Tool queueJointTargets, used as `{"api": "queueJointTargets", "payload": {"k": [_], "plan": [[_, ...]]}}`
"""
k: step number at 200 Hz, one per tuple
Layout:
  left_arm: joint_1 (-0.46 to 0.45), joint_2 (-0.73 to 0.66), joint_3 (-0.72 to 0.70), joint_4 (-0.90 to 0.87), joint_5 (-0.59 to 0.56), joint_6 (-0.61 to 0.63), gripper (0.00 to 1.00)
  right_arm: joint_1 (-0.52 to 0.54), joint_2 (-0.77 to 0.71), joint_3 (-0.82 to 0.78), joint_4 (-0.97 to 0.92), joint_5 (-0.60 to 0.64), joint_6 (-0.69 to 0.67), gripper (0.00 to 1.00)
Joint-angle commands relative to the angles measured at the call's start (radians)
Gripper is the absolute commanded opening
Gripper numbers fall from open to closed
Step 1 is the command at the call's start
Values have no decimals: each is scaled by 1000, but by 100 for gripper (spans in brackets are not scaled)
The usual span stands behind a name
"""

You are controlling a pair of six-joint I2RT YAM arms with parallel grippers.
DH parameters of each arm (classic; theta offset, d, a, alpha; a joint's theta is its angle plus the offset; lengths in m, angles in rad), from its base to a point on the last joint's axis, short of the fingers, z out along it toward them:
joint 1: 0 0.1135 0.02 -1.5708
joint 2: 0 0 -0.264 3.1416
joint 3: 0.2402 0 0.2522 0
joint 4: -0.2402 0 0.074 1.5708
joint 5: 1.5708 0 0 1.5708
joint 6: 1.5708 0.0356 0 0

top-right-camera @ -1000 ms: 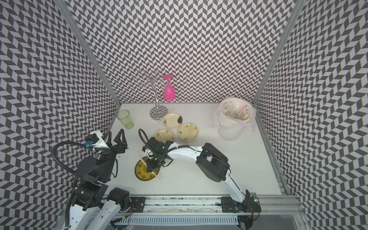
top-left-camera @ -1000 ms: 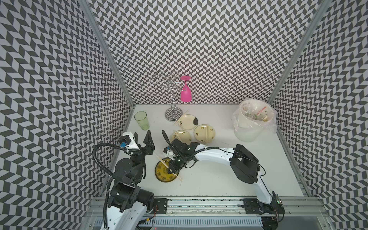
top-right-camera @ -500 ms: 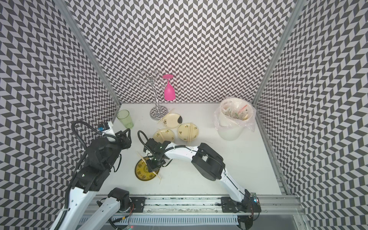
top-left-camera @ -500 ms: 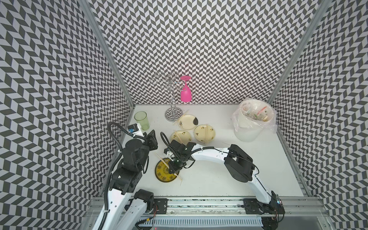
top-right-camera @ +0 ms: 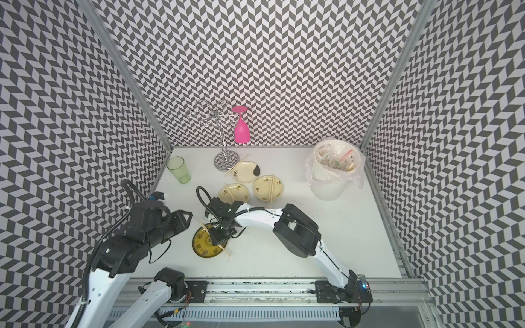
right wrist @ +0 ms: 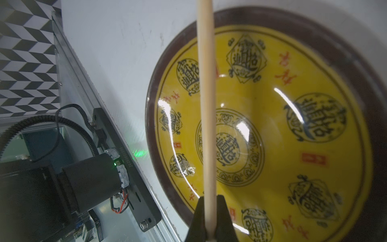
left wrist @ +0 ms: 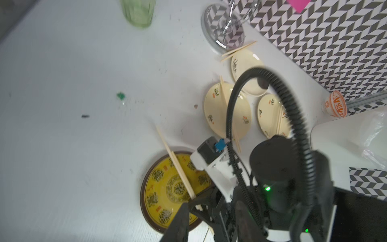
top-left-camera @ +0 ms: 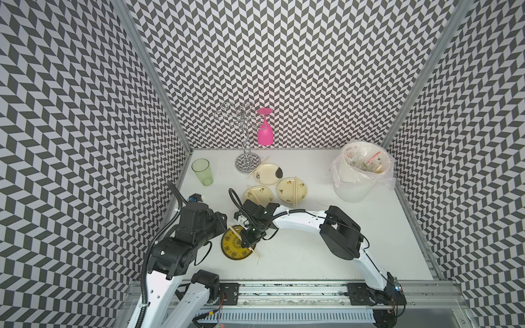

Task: Remove the packaging of disposable chopsticks
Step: Place the disposable chopsticks on the plate.

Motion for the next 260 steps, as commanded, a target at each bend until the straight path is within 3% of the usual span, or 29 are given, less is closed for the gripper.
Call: {"api": "queueJointTargets", "payload": {"k": [1, 21, 91, 172, 260], "plan": [[6, -45, -84, -75, 39, -170, 41, 4, 22, -2, 30, -8, -9, 0], [5, -35, -122, -134, 2, -270, 39, 2, 28, -14, 36, -37, -9, 0], [4, 142, -175, -97, 75, -316, 26, 2, 47, 4, 7, -30, 2, 0], [4, 141, -363, 38, 191, -450, 24, 1, 49, 7, 20, -33, 20, 5], [7, 158, -418, 145, 150, -523, 17, 2, 43, 7, 11, -34, 23, 9]]}}
